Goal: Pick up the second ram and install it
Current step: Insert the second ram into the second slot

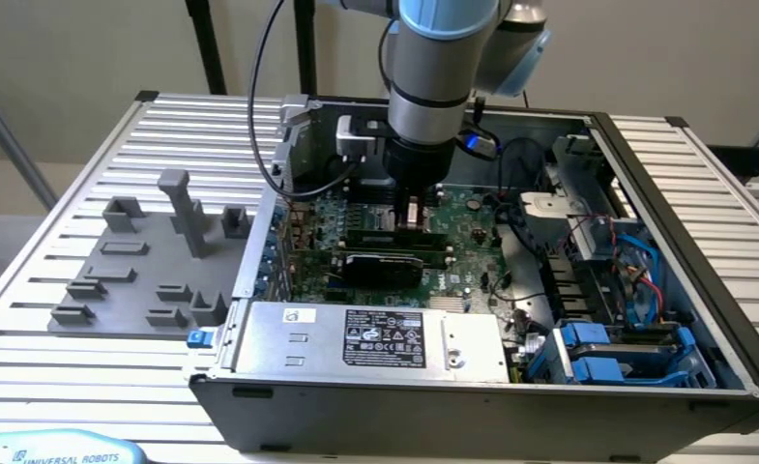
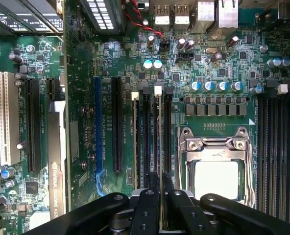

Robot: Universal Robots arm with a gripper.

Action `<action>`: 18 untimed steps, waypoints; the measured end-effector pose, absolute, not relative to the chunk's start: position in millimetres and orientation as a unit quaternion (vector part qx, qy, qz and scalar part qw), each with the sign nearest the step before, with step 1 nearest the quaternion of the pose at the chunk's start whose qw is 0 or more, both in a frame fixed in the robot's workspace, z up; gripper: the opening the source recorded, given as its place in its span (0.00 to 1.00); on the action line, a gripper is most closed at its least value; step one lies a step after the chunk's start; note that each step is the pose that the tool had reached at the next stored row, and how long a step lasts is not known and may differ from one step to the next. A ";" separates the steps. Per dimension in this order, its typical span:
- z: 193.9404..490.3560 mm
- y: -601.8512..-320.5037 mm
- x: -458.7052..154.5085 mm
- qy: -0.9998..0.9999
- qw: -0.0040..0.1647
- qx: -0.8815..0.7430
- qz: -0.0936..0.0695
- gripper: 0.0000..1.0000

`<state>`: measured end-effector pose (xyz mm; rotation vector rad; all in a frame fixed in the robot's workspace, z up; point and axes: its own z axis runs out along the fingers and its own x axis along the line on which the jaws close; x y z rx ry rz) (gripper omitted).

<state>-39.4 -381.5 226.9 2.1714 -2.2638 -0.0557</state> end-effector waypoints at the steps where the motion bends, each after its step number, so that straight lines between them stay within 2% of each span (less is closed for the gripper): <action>1: 226.8 -381.5 -39.4 -0.722 0.002 0.692 -0.018 0.13; 18: 223.5 -381.5 -39.4 -0.725 0.002 0.688 -0.018 0.13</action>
